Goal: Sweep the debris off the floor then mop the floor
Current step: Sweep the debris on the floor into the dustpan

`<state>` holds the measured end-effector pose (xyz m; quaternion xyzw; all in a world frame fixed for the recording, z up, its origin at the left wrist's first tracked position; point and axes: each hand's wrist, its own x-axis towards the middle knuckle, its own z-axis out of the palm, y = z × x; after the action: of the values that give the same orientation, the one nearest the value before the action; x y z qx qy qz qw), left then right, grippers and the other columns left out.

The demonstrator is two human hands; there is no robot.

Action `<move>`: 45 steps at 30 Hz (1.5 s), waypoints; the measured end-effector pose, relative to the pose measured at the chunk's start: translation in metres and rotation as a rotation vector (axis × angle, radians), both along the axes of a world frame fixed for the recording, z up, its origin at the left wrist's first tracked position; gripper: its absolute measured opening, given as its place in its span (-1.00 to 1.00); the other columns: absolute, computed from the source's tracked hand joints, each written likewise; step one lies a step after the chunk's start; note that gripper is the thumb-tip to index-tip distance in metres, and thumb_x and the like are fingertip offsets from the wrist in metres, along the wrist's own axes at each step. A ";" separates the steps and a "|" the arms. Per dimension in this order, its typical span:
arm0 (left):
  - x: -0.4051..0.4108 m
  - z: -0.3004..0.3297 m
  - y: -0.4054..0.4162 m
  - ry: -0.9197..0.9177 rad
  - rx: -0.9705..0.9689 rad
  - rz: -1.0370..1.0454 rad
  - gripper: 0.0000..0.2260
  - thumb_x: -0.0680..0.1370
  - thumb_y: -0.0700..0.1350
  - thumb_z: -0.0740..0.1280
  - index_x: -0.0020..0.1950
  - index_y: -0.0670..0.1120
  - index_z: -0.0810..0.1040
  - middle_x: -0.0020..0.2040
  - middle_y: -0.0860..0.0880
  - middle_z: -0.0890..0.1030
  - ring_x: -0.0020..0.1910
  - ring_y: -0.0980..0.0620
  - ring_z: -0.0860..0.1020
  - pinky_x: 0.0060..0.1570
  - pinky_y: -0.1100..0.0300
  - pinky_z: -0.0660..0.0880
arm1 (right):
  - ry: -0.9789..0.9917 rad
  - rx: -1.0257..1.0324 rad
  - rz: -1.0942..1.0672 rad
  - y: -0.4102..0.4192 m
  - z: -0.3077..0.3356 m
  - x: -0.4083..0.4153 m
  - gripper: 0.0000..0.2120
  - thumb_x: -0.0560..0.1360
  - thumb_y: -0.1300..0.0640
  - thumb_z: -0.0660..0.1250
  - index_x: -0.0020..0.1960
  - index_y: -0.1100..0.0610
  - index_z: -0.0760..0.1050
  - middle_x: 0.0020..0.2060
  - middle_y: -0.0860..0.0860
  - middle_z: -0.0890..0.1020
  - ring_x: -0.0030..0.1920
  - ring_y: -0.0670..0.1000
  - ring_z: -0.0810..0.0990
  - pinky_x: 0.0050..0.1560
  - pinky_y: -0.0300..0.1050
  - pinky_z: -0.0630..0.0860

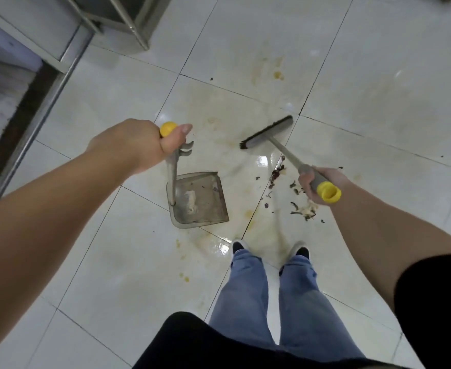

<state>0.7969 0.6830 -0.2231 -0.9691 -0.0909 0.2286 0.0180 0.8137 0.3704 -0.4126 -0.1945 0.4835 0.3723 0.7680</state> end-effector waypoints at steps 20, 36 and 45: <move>-0.050 0.003 -0.050 0.019 -0.027 -0.018 -0.21 0.21 0.51 -0.25 -0.44 -0.16 0.40 -0.46 -0.09 0.44 -0.40 0.01 0.43 -0.36 0.16 0.27 | 0.008 -0.201 0.258 -0.099 0.078 -0.127 -0.76 0.62 0.06 0.12 -0.12 0.22 0.32 -0.61 0.08 0.39 -0.74 -0.07 0.35 -0.74 -0.39 0.32; -0.218 0.038 0.224 -0.257 -0.094 0.704 -0.27 0.47 0.38 -0.16 -0.47 -0.19 0.39 -0.56 -0.13 0.45 -0.57 -0.05 0.48 -0.42 0.22 0.27 | -0.193 -0.045 0.658 0.136 0.122 -0.116 -0.72 0.57 0.04 0.20 -0.16 0.24 0.37 -0.58 0.08 0.46 -0.71 -0.07 0.43 -0.72 -0.33 0.39; -0.254 0.042 0.294 -0.357 -0.254 0.942 -0.28 0.44 0.44 -0.06 -0.41 -0.18 0.45 -0.48 -0.09 0.49 -0.48 -0.09 0.47 -0.40 0.20 0.36 | -0.290 -0.077 0.779 0.266 0.119 -0.089 -0.75 0.55 0.01 0.26 -0.14 0.19 0.34 -0.57 0.06 0.43 -0.71 -0.09 0.40 -0.71 -0.36 0.37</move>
<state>0.5432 0.9770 -0.1810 -0.8414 -0.4906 0.0521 -0.2206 0.7252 0.6365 -0.2934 -0.4417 0.2741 0.5854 0.6222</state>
